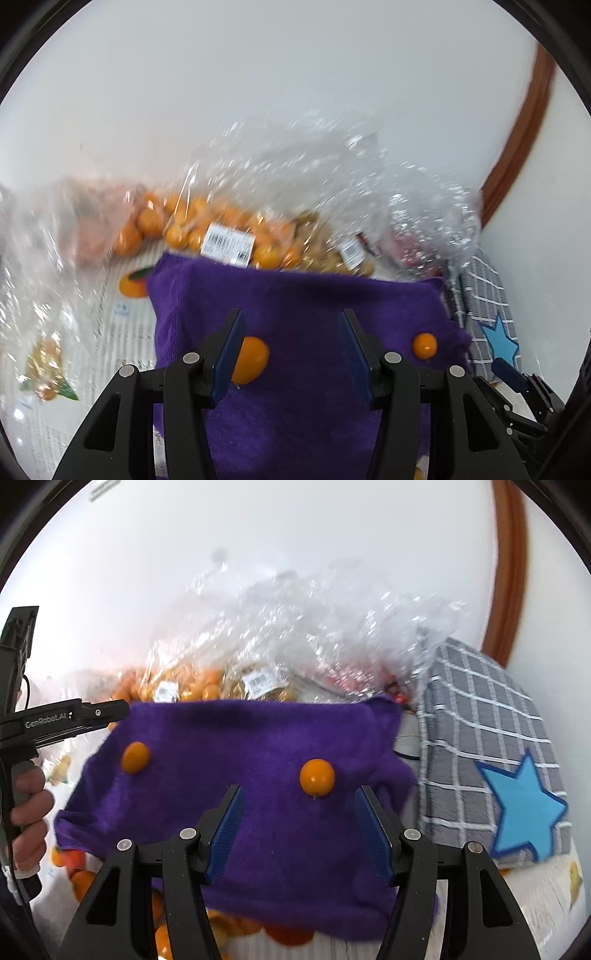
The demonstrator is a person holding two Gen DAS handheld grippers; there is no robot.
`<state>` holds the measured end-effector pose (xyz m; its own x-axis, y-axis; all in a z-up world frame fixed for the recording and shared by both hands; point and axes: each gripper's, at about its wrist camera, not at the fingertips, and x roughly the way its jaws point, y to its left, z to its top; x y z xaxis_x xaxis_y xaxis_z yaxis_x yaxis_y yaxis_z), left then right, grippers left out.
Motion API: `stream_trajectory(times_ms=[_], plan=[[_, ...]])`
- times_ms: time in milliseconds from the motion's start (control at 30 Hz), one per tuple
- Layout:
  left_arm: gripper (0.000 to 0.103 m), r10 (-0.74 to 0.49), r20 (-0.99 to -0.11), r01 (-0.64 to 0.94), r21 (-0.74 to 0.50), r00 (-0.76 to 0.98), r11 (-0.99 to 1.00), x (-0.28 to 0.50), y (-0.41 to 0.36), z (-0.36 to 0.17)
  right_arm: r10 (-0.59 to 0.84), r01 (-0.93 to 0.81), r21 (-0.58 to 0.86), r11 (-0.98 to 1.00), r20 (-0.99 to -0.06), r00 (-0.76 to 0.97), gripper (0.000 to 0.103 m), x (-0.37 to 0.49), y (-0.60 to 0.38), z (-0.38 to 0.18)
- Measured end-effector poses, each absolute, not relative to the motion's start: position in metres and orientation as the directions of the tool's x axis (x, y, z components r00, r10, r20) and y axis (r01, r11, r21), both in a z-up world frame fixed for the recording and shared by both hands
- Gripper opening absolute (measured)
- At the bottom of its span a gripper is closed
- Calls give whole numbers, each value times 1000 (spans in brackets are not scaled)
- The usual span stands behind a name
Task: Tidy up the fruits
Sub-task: 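Open the right tool onto the towel while the left tool releases its kumquat there, then withdraw the right tool and grasp another round orange in front of the towel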
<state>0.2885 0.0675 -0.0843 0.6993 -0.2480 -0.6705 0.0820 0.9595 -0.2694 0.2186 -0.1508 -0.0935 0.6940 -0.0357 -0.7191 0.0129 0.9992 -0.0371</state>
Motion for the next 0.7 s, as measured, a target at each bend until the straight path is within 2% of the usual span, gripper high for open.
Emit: stream_trajectory(times_ms=[167, 333, 500, 567, 700], plan=[[50, -245, -635, 95, -261, 733, 961, 260, 65, -60, -86, 68, -54, 996, -696, 712, 61, 186, -156, -72], [50, -201, -652, 69, -223, 731, 972, 222, 72, -64, -25, 48, 11, 999, -723, 691, 57, 158, -161, -66], [50, -192, -681, 43, -229, 706, 972, 181, 90, -80, 6, 21, 27, 999, -739, 673, 56, 133, -153, -75], [50, -184, -687, 33, -227, 703, 973, 167, 99, -85, 41, 1, 55, 998, -761, 648, 49, 126, -148, -86], [50, -173, -701, 15, -226, 692, 974, 141, 114, -97, 54, -19, 54, 998, -775, 630, 46, 116, -136, -107]])
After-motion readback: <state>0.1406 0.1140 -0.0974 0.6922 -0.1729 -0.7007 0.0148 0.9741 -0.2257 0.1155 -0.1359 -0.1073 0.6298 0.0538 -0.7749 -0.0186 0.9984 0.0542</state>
